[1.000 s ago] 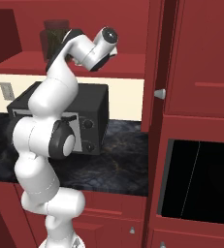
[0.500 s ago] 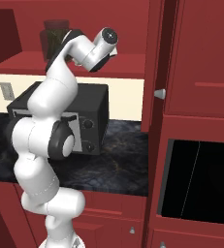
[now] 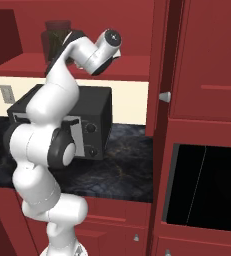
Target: Pick the jar and candle from the dining table and place them in the open cabinet. Close the cabinet after placing the objects.
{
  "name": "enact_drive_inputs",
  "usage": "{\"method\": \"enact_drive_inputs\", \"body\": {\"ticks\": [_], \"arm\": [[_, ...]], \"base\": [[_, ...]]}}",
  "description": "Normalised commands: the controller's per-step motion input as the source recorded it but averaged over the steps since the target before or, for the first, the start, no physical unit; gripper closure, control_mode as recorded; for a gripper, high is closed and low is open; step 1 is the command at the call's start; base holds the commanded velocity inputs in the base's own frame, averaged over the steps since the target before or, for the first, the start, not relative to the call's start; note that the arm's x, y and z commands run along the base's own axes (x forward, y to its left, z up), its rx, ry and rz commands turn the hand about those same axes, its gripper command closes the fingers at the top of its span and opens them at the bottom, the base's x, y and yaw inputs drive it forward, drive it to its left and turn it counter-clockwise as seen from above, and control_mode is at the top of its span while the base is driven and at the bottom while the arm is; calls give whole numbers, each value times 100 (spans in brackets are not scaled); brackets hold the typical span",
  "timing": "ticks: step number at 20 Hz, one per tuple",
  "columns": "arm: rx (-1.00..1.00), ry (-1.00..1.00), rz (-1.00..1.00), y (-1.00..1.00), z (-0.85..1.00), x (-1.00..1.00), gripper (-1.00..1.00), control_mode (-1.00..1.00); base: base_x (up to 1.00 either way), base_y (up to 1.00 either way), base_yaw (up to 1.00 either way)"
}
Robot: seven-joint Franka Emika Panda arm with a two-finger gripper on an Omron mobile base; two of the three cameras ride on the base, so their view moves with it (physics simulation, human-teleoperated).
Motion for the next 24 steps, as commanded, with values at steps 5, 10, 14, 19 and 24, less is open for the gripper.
{"method": "enact_drive_inputs", "body": {"ticks": [5,10,14,19,24], "arm": [[0,-6,0,0,0,-34,-100,-100],[0,-9,-1,4,0,-68,-100,-100],[0,-7,-7,8,0,-83,-100,-100],[0,-5,-11,21,0,-79,-100,-100],[0,-12,-10,6,0,-88,-100,-100]], "base": [[0,0,0],[0,0,0],[0,0,0],[0,0,0],[0,0,0]]}}
